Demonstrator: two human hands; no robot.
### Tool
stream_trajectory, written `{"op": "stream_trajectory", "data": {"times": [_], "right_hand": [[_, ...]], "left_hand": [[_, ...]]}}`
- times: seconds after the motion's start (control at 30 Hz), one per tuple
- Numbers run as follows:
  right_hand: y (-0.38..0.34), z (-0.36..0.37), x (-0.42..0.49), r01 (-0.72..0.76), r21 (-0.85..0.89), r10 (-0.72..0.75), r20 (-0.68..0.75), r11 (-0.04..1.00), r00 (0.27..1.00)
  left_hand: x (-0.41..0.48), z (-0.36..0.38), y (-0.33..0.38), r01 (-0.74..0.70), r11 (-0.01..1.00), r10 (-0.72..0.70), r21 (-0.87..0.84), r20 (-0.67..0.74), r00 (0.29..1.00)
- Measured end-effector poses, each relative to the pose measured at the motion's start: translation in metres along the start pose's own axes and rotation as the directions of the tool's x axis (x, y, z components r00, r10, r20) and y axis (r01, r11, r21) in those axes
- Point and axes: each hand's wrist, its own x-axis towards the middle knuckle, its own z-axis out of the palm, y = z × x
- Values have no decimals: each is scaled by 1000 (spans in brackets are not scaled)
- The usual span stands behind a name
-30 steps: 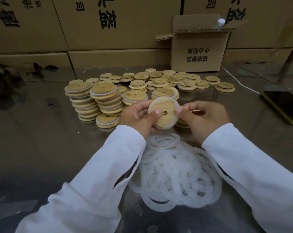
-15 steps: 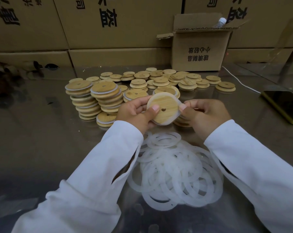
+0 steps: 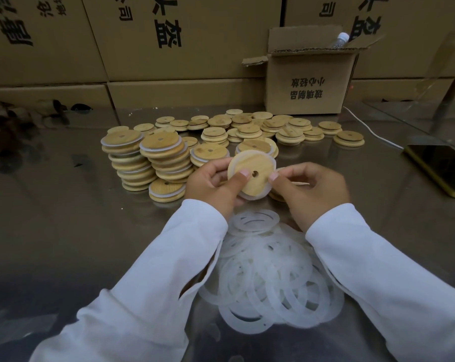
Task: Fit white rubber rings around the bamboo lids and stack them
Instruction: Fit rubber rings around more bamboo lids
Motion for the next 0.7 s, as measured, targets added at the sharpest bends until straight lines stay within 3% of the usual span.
{"op": "stream_trajectory", "data": {"times": [0.13, 0.33, 0.5, 0.7], "right_hand": [[1, 2, 0, 65, 35, -62, -84, 997, 994], [1, 0, 0, 204, -50, -208, -98, 978, 973], [-2, -2, -3, 307, -169, -302, 50, 937, 952], [-5, -7, 2, 210, -101, -200, 93, 973, 975]], "left_hand": [[0, 1, -1, 101, 989, -92, -109, 83, 992], [-3, 1, -1, 88, 995, -93, 43, 120, 988], [-6, -2, 0, -32, 978, 9, 205, 114, 993], [-6, -8, 10, -183, 922, 121, 340, 196, 973]]}}
